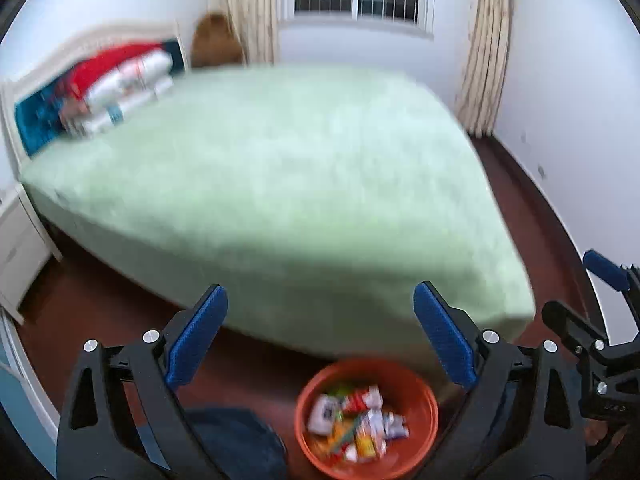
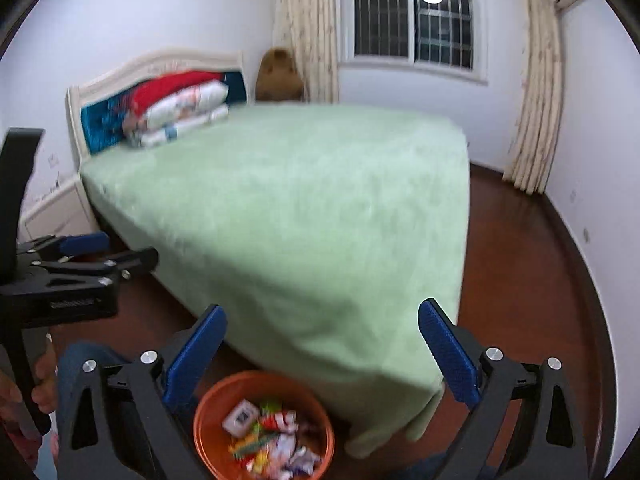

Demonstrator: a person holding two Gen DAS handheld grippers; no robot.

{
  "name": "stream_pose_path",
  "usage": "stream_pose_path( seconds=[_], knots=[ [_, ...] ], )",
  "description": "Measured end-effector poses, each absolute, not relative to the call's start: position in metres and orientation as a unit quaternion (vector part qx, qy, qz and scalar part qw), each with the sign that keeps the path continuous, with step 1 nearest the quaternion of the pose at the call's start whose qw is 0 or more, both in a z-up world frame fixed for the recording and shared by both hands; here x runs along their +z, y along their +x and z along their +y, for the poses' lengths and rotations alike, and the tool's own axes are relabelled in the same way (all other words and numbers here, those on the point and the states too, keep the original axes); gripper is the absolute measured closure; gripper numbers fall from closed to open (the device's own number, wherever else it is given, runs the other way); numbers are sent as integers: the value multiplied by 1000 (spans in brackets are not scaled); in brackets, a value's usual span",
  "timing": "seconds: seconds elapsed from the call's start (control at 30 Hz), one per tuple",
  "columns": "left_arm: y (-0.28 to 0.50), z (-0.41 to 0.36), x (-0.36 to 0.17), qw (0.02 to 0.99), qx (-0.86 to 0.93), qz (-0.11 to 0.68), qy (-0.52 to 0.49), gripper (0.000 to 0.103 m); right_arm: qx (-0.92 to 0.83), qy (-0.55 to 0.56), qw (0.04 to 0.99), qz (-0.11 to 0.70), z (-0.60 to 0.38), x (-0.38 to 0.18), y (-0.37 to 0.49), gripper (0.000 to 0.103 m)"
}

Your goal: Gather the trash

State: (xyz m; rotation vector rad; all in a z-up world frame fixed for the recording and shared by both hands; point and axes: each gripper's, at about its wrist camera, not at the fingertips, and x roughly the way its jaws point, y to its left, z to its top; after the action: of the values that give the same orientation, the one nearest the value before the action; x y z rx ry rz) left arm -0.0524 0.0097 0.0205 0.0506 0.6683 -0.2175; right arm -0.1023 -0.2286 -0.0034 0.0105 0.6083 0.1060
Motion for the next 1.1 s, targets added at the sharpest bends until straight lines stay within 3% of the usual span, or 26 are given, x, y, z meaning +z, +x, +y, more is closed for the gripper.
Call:
stream_pose_path(
  seconds=[0.37,1.1],
  knots=[
    [-75,8,83,969,-86,232,15,10,38,7,973,228,-231,43,-114,6],
    [-82,13,97,975,-87,203,14,10,25,11,982,188,-233,67,-131,6]
  ],
)
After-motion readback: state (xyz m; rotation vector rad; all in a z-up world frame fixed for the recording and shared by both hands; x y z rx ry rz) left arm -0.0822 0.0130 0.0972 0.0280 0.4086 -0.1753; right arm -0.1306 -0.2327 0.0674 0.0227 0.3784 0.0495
